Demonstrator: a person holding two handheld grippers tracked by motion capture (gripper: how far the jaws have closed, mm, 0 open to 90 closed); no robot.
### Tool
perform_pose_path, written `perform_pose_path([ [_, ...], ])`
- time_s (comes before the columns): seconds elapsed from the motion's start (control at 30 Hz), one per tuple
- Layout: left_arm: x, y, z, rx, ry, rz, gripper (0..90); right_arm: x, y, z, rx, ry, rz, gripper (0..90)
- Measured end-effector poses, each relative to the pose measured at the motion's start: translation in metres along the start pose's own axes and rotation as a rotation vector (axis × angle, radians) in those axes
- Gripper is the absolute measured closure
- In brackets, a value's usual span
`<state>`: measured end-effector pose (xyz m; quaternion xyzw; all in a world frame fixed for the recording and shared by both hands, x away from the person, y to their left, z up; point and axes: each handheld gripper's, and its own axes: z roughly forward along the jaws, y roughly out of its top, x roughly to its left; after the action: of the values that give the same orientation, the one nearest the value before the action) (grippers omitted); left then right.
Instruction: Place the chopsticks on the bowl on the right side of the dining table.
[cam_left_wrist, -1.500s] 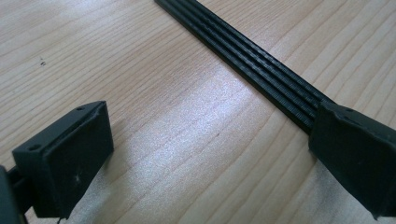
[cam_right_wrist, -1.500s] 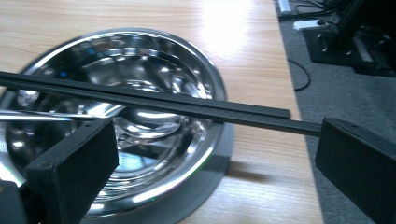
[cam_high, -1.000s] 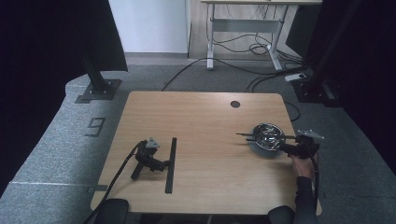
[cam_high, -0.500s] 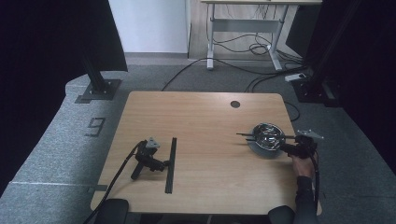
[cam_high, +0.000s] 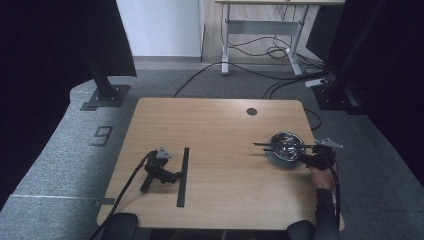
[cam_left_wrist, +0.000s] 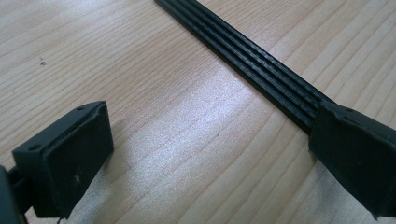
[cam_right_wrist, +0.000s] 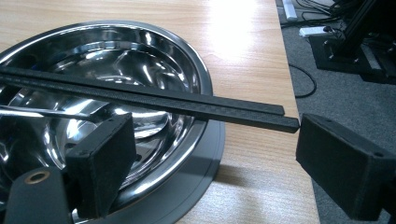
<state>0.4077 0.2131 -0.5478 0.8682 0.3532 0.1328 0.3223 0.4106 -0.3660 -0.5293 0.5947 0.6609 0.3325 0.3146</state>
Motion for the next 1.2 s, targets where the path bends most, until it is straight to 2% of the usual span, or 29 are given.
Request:
perform_pose_path([
  [0.23, 0.0, 0.0, 0.0, 0.0, 0.0, 0.0, 0.0, 0.004, 0.0006, 0.001, 0.009, -0.001, -0.018, 12.0],
  [0.83, 0.0, 0.0, 0.0, 0.0, 0.0, 0.0, 0.0, 0.0042, 0.0012, 0.0003, 0.009, 0.002, -0.015, 12.1],
  [1.2, -0.0001, 0.0, 0.0, 0.0, 0.0, 0.0, 0.0, 0.0008, 0.0045, -0.0051, 0.027, 0.016, -0.012, 6.7],
])
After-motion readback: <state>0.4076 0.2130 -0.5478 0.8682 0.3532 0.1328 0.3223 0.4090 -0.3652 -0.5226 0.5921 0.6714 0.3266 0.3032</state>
